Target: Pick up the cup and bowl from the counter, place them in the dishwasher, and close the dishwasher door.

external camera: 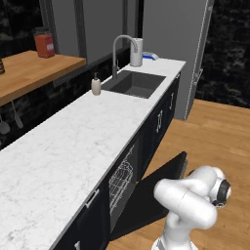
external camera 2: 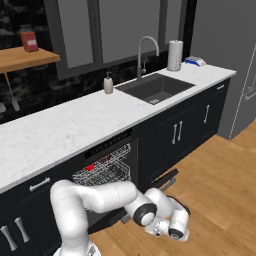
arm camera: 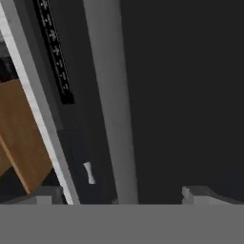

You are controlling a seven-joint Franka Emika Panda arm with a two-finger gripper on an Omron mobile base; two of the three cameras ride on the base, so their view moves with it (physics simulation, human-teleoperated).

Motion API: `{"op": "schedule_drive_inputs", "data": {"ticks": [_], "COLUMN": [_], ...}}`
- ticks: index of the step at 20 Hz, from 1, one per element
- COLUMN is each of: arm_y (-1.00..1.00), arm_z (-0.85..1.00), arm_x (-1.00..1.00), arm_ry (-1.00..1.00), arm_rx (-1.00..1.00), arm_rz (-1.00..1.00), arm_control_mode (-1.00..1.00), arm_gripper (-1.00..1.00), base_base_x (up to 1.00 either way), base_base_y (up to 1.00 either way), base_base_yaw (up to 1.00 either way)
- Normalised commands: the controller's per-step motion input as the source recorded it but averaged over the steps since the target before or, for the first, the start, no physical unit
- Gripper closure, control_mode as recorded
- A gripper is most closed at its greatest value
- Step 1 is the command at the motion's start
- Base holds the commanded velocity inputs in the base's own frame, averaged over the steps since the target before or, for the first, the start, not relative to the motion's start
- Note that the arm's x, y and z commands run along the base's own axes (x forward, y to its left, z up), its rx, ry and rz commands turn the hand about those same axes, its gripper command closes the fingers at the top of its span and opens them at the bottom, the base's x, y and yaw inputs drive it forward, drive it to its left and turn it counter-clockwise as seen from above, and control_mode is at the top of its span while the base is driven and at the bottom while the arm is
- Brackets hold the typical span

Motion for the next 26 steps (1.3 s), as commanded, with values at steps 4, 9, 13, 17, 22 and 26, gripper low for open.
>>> {"op": "schedule_drive_inputs", "data": {"ticks": [4, 9, 13, 17, 22, 26], "arm_y": [0.37, 0.77, 1.0, 1.0, 1.0, 1.0], "arm_z": [-1.0, -1.0, -0.33, 0.0, 0.0, 0.0], "arm_x": [0.81, 0.76, 0.73, 0.77, 0.93, 1.0], "arm_ry": [-0.1, -0.05, -0.07, -0.08, 0.03, 0.12], "arm_rx": [0.14, 0.1, 0.12, 0.02, 0.0, 0.0], "arm_rz": [-0.2, -0.15, -0.13, -0.12, -0.08, -0.02], "arm_control_mode": [-1.0, -1.0, -1.0, -1.0, -1.0, -1.0], "arm_gripper": [-1.0, -1.0, -1.0, -1.0, -1.0, -1.0], "base_base_x": [0.0, 0.0, 0.0, 0.0, 0.0, 0.0], "base_base_y": [0.0, 0.0, 0.0, 0.0, 0.0, 0.0], "base_base_yaw": [0.0, 0.0, 0.0, 0.0, 0.0, 0.0]}}
